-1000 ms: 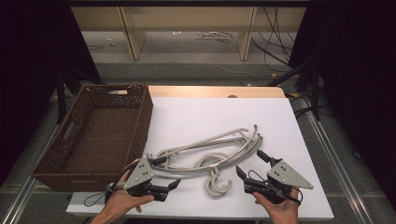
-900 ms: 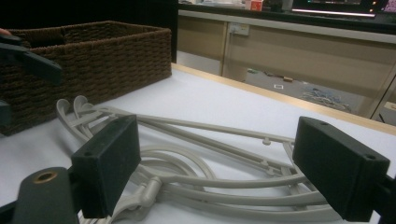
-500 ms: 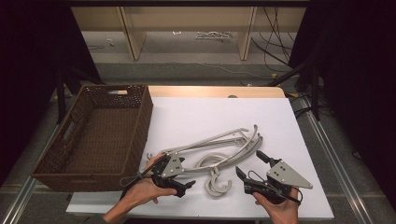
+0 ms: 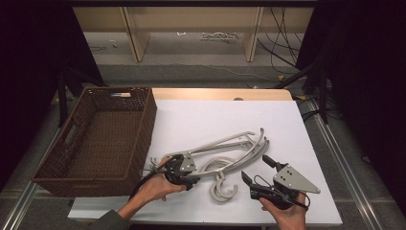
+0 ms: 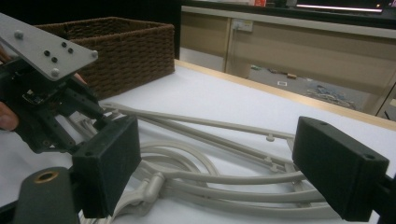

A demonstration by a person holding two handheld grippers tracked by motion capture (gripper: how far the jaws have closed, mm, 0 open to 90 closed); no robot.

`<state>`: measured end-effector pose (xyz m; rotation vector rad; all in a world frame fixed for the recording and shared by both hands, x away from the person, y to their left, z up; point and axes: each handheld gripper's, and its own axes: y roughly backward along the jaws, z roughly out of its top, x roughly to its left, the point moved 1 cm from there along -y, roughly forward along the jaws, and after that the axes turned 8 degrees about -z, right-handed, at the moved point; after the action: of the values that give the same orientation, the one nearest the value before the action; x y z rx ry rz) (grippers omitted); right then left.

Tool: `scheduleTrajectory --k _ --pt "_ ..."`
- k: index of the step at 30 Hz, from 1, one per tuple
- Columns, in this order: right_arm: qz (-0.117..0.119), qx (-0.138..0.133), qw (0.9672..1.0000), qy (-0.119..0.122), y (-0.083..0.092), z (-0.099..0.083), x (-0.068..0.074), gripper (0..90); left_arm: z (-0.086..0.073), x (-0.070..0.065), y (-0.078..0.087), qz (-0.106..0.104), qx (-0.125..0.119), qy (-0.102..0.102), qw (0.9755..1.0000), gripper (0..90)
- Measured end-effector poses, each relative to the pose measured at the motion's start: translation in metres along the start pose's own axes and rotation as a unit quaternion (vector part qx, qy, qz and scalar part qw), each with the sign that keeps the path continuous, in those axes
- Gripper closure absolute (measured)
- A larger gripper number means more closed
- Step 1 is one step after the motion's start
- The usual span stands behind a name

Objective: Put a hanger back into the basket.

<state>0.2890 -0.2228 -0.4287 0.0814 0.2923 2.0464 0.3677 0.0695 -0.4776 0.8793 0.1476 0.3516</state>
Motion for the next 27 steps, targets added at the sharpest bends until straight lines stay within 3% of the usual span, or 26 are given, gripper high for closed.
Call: scheduleTrajectory --k 3,6,8,12,15,20,22,27 --pt "0.000 0.002 1.0000 0.001 0.000 0.000 0.000 16.5 0.002 0.000 -0.002 -0.012 0.003 0.000 0.9999 64.5" --pt "-0.001 0.001 1.0000 0.001 0.000 0.000 0.000 16.8 0.004 0.002 -0.004 -0.016 0.020 -0.017 0.9995 69.1" --pt "0.001 0.006 1.0000 0.000 0.000 0.000 0.000 16.9 0.008 0.002 -0.003 -0.027 0.015 -0.037 0.9988 73.7" --pt "0.001 0.001 1.0000 0.002 0.000 0.000 0.000 17.1 0.010 0.003 0.002 -0.036 0.012 -0.050 0.9981 77.8" --pt "0.003 0.002 1.0000 0.003 0.000 0.000 0.000 17.2 0.014 0.003 0.007 -0.043 0.009 -0.071 0.9965 80.3" --pt "0.003 -0.002 1.0000 0.005 0.001 0.000 0.000 17.6 0.019 0.005 0.015 -0.034 -0.023 -0.066 0.9970 81.7" --pt "-0.001 -0.006 1.0000 0.005 0.001 0.001 -0.001 18.1 0.020 0.007 0.019 -0.035 -0.025 -0.068 0.9968 81.8" --pt "-0.005 -0.008 1.0000 0.004 0.003 0.001 -0.004 18.2 0.023 0.014 0.030 -0.030 -0.069 -0.029 0.9967 81.9"
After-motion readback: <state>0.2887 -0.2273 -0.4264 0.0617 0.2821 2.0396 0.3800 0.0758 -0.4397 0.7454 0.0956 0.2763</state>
